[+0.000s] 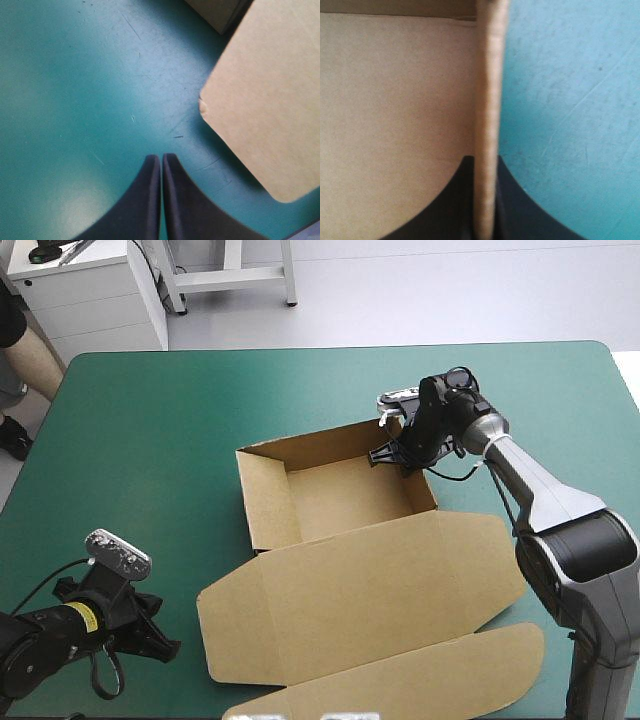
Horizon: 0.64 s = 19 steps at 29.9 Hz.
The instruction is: Fold the box
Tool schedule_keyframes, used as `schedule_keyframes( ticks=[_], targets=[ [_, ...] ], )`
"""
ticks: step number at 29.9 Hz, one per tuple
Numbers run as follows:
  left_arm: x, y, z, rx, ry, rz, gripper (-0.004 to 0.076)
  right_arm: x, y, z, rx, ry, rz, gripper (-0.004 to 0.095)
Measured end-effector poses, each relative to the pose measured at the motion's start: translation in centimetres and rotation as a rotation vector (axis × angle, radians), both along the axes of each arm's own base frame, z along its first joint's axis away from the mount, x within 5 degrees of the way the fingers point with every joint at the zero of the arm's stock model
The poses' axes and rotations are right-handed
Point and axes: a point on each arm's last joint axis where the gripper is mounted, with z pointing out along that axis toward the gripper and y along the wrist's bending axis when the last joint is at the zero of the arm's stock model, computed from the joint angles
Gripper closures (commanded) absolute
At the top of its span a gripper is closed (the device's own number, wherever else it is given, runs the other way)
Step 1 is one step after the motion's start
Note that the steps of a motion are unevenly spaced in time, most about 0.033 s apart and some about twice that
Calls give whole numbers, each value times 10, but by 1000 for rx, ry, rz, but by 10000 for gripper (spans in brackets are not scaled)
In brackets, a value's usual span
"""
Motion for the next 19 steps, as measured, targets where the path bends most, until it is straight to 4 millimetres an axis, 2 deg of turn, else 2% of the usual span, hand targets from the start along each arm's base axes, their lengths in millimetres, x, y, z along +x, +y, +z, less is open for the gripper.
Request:
schedule_keyframes(
  ticks=[4,8,12,14,19],
  targets=[
    [0,0,0,0,0,0,731,6,-9,14,-27,-84,-9,928],
    [0,0,0,0,0,0,731,17,-41,48,-82,-219,-66,928],
    [0,0,0,0,0,0,731,32,-101,79,-130,-325,-195,928],
    [0,0,0,5,-2,1,731,36,-132,88,-146,-355,-259,928],
    [1,2,0,24,-10,4,731,34,-213,91,-190,-356,-431,928]
  ],
)
